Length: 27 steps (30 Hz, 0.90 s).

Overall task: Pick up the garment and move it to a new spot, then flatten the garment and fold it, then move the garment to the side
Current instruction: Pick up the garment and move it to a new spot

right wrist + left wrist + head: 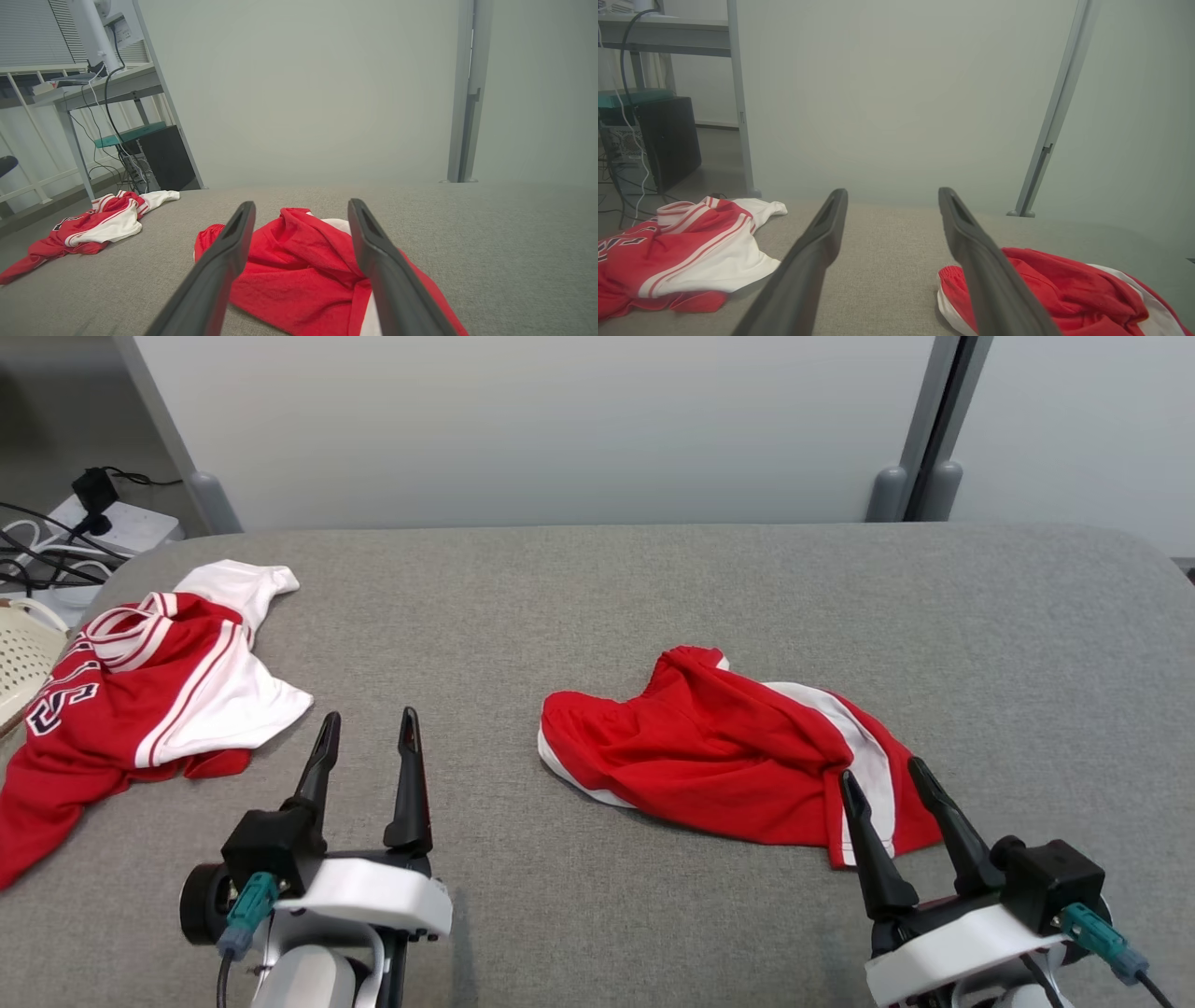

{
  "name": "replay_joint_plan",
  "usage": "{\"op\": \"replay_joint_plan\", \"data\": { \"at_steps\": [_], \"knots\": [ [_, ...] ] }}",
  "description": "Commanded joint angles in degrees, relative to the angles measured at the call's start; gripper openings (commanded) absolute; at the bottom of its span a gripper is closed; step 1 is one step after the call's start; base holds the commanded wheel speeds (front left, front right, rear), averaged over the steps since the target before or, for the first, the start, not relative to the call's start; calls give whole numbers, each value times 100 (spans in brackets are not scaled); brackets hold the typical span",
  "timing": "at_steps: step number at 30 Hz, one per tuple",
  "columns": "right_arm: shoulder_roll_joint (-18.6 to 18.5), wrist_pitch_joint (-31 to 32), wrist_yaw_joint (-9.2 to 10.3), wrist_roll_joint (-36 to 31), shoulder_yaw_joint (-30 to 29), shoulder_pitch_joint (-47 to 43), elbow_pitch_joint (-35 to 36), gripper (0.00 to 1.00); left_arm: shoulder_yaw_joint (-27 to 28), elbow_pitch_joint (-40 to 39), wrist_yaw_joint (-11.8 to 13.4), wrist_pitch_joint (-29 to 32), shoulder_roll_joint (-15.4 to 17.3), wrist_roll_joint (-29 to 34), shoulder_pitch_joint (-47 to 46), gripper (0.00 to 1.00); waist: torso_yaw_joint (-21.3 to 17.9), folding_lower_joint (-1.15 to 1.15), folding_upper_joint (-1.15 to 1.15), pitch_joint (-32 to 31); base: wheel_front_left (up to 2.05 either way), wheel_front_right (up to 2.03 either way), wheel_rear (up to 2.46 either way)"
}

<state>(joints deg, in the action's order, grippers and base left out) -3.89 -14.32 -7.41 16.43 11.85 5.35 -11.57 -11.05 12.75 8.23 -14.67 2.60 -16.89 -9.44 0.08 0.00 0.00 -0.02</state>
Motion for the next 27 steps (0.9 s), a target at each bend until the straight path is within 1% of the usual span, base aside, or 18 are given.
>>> {"op": "replay_joint_plan", "data": {
  "at_steps": [1, 7, 13, 23, 27],
  "knots": [
    [10, -68, -8, -24, 130, 49, 121, 100, 229, -172, -33, -33, 45, 61, -83, 100, 90, 0, 0, -73, 0, 0, 0],
    [23, -68, -8, -47, 173, -126, 61, 100, 448, -282, -154, -33, 32, 173, 376, 100, 138, 0, 0, -152, 0, 0, 0],
    [25, -68, -8, -50, 189, -289, -10, 100, 426, -304, -132, -33, 30, 129, 676, 100, 110, 0, 0, -173, 0, 0, 0],
    [14, -68, -8, 2, 184, -326, -115, 100, 363, -279, -61, -33, 29, 101, 611, 100, 27, 0, 0, -148, 0, 0, 0],
    [23, -68, -8, 111, 112, -321, -378, 100, 302, -205, -78, -33, 29, 54, 520, 100, 3, 0, 0, -145, 0, 0, 0]
  ]
}}
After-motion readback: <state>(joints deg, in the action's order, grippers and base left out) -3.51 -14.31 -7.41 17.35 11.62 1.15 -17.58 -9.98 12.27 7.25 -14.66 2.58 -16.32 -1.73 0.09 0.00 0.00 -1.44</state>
